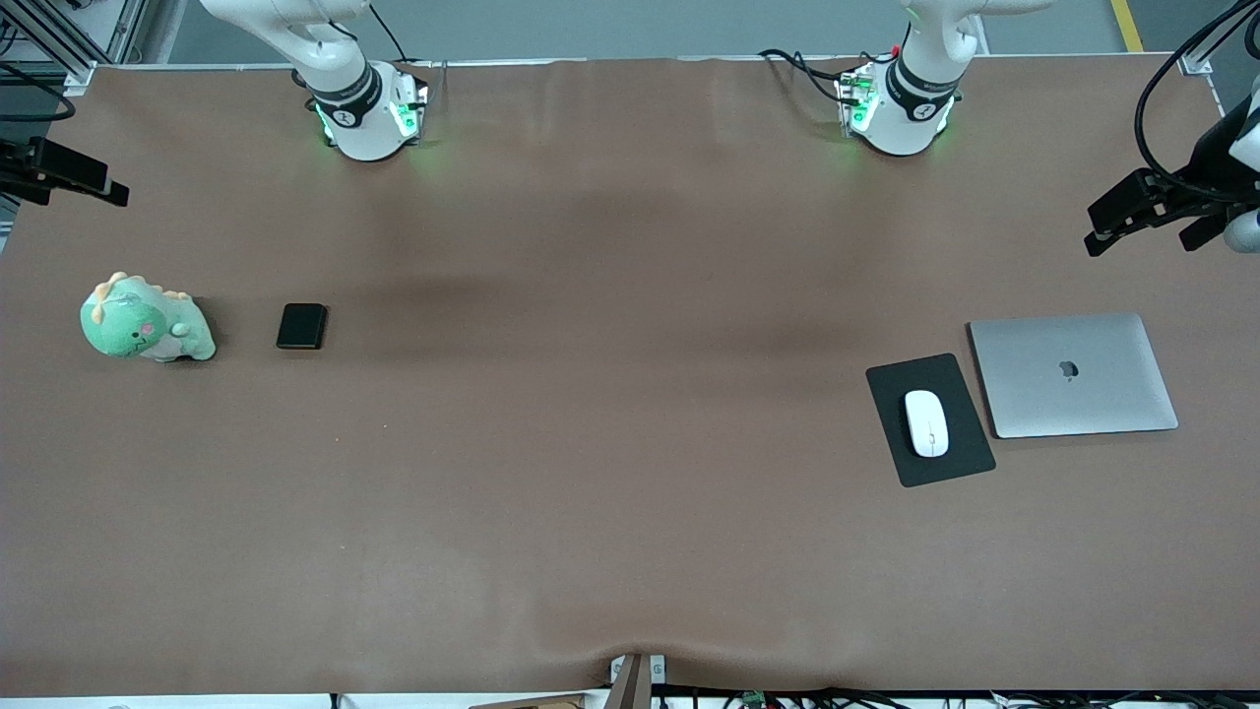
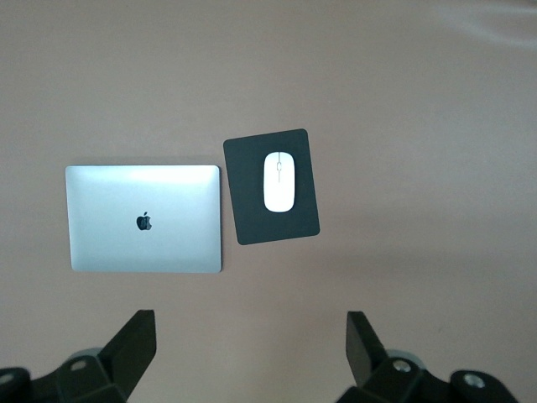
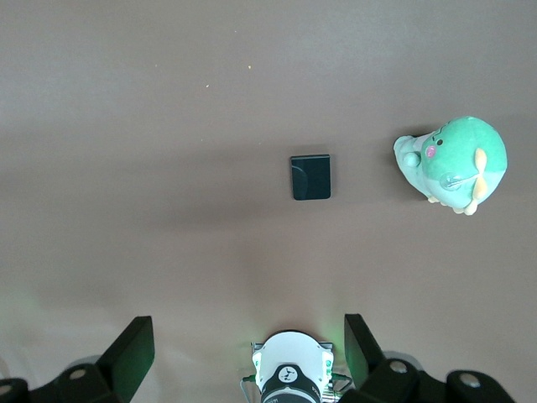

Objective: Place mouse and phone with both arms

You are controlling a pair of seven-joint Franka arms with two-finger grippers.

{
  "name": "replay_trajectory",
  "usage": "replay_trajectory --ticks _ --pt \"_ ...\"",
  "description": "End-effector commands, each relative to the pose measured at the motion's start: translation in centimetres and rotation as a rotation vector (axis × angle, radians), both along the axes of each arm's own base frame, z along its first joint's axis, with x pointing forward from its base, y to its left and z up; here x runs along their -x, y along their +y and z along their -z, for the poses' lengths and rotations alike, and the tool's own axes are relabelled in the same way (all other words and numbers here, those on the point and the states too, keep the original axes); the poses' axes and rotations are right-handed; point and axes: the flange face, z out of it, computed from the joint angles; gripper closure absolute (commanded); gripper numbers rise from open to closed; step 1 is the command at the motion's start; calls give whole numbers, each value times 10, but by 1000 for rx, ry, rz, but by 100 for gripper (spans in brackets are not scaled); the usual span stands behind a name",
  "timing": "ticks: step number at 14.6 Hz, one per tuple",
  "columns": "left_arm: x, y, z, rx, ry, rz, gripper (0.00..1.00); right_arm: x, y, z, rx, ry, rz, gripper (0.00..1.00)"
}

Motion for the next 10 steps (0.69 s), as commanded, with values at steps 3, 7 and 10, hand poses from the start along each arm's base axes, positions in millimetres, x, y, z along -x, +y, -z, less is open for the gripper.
replay_trajectory --ticks 3,7,10 --pt "-4 4 -4 -1 -7 21 0 8 -2 -3 17 -19 -37 0" --pt "-3 3 -4 1 -4 23 0 9 -1 -4 18 -20 -40 0" --pt "1 2 -4 -1 16 26 0 9 0 -5 19 -22 -43 0"
